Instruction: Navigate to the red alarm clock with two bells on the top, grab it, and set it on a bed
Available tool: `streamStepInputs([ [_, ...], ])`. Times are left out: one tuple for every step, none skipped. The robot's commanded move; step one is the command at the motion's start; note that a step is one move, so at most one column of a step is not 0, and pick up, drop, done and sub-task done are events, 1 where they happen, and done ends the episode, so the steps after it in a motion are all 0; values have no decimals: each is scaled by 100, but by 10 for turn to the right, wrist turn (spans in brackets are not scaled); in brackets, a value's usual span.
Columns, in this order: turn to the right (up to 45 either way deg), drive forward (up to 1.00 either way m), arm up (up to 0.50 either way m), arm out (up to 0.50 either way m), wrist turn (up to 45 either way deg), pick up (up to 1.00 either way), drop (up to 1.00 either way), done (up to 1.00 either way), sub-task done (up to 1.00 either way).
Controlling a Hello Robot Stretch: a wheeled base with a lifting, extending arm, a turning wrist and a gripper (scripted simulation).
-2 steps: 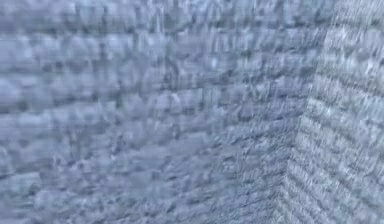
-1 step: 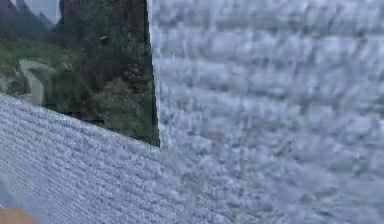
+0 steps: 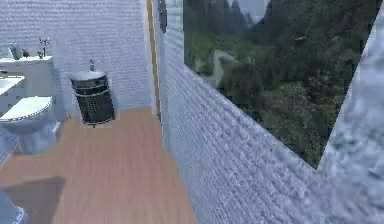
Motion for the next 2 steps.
streamStepInputs([
  [-450,0,0,0,0,0,0,0,0],
  [-390,0,0,0,0,0,0,0,0],
])
